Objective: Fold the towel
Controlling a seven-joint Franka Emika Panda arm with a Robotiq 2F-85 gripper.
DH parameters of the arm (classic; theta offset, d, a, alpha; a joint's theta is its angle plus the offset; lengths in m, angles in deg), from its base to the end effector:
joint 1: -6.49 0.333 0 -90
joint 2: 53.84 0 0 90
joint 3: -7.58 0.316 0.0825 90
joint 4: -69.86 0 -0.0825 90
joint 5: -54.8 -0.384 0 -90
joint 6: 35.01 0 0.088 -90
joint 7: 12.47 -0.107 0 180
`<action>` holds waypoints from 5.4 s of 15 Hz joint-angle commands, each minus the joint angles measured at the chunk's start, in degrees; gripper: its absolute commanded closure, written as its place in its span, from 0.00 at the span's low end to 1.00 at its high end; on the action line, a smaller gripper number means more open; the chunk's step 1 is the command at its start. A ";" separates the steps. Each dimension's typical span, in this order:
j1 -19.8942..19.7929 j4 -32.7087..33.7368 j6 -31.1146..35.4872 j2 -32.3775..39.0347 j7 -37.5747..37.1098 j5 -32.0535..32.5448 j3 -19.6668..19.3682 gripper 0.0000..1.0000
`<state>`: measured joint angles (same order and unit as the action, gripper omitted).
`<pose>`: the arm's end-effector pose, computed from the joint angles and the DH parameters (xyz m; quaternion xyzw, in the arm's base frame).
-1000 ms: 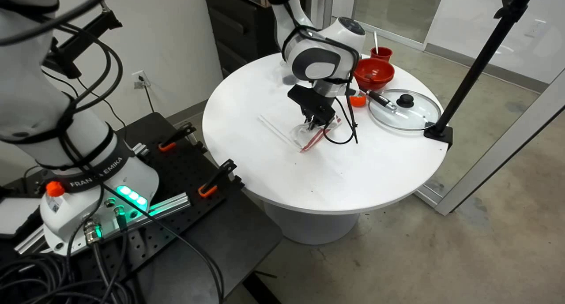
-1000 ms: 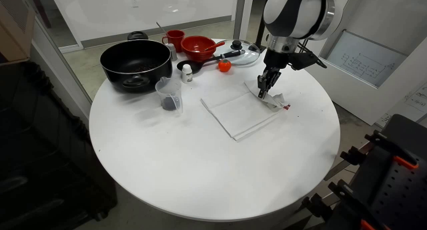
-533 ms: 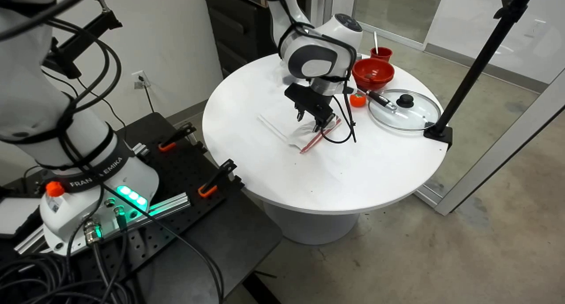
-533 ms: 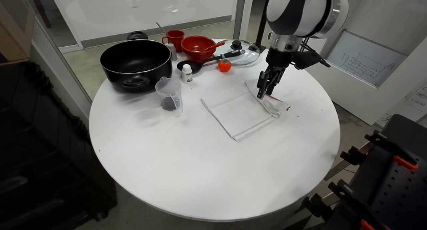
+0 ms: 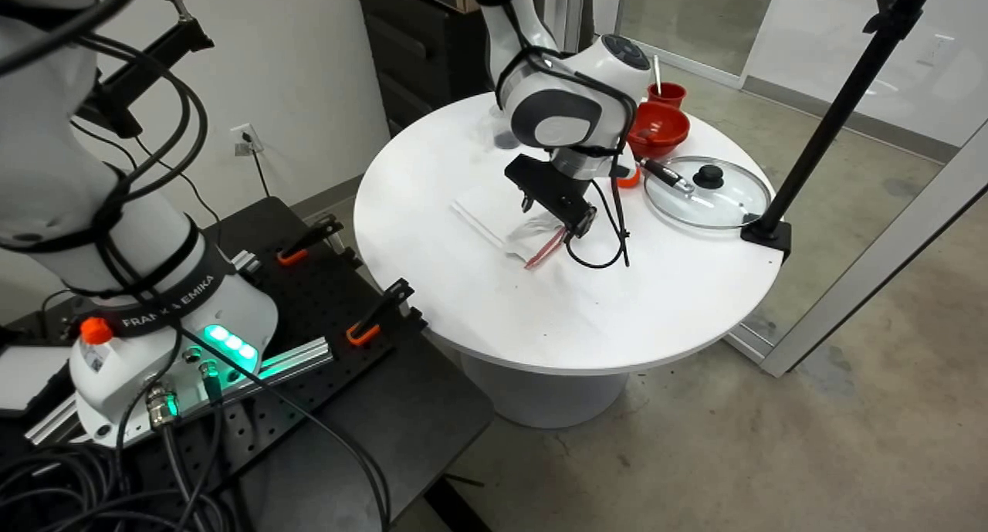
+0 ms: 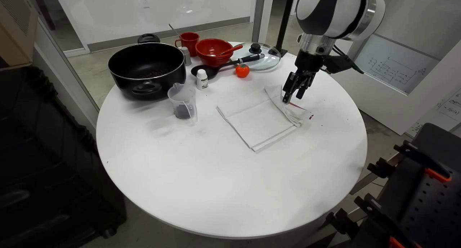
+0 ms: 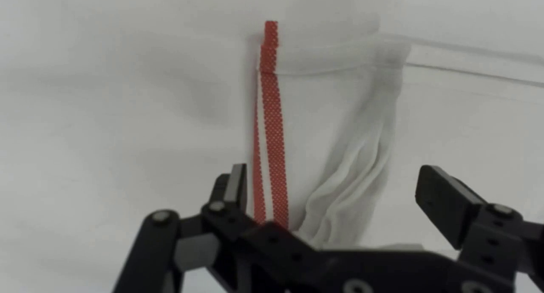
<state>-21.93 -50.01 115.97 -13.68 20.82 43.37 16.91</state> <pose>0.5177 -0.1775 0.0734 -0.9923 -0.0176 0.0282 0.1197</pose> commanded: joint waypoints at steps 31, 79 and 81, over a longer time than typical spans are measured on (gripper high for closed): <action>-11.50 12.77 -23.97 7.26 30.90 -22.34 0.87 0.99; -2.63 1.81 -27.37 -4.76 33.88 -22.93 -3.19 0.00; -2.04 5.77 -33.42 -2.17 33.71 -24.36 -6.28 0.00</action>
<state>-24.35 -51.05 90.93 -20.69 55.70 20.35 13.84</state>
